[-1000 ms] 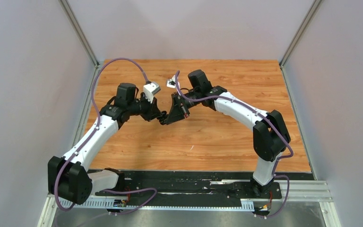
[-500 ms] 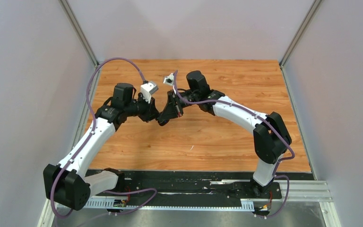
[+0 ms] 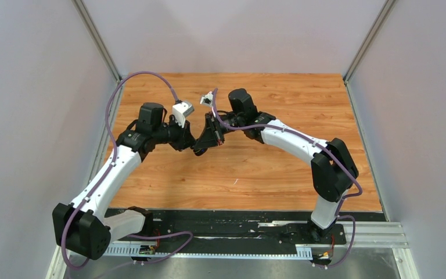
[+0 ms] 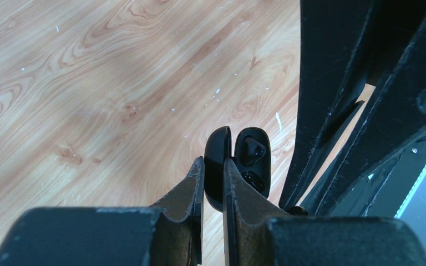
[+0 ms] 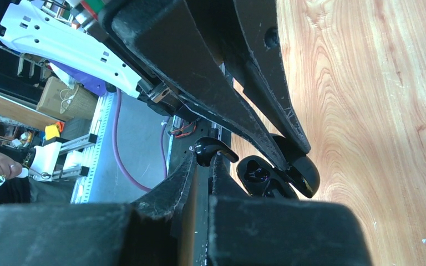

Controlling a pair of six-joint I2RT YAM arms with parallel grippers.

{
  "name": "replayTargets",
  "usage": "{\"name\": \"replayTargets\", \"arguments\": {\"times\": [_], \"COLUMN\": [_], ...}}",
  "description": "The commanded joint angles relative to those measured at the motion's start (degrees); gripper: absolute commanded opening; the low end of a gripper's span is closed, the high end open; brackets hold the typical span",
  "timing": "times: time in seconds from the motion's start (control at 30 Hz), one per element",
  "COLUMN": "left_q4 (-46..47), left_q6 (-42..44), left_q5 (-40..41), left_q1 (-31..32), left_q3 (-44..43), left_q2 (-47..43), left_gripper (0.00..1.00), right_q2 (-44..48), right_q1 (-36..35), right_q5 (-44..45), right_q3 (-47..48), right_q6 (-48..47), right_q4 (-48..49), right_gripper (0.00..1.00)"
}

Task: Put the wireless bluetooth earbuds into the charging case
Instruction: Insert the left earbud into the left side groove of the charging case.

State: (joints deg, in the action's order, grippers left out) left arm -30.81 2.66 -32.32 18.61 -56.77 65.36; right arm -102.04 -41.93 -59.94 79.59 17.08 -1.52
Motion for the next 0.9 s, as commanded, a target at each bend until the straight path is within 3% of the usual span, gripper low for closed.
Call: {"name": "replayTargets", "arguments": {"times": [0.0,0.87], "left_q4": [0.49,0.40], "left_q6": [0.31,2.66], "left_q5": [-0.27,-1.81], "left_q1": [0.11,0.12], "left_q3": [-2.47,-2.18], "left_q2": [-2.05,-3.61], "left_gripper": [0.00,0.00], "right_q2": [1.01,-0.66], "right_q1": [-0.50,-0.86], "right_q5": [0.05,1.34], "right_q3": [-0.53,0.29], "right_q6": [0.33,-1.70], "right_q4": [1.78,-1.07], "right_gripper": [0.00,0.00]}}
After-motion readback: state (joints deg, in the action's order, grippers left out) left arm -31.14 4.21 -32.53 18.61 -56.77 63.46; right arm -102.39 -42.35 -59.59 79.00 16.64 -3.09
